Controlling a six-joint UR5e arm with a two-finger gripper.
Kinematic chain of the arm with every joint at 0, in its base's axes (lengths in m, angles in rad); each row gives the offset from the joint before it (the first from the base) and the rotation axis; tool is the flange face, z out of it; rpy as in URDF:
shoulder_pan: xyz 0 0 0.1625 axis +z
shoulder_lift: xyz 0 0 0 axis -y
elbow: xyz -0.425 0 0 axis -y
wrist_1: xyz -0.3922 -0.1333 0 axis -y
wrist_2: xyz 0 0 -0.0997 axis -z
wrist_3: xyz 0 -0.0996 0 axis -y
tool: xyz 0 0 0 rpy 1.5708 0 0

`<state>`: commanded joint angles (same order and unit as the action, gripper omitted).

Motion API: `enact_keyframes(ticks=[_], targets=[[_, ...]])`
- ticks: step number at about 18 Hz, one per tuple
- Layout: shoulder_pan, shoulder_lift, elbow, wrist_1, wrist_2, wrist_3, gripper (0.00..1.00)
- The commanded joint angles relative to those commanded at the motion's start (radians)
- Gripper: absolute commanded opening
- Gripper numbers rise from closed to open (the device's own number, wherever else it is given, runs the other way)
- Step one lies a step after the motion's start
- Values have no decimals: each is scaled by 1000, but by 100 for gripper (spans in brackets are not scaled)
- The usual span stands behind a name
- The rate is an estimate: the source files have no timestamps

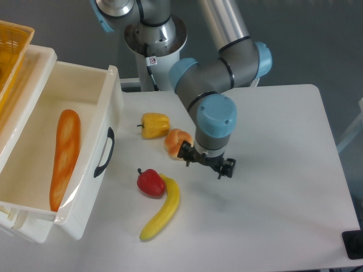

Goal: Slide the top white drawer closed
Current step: 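Move the gripper across the table toward the open white drawer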

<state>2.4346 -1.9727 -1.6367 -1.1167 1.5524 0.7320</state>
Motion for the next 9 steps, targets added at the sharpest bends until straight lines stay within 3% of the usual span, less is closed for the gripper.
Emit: enact_keyframes(ticks=[5,8,9], targets=[[-12,28,0,-24,-125,-88,25],[1,54,5,-61,-257,-88,5],[3,67,5,-83,-281,-89,4]])
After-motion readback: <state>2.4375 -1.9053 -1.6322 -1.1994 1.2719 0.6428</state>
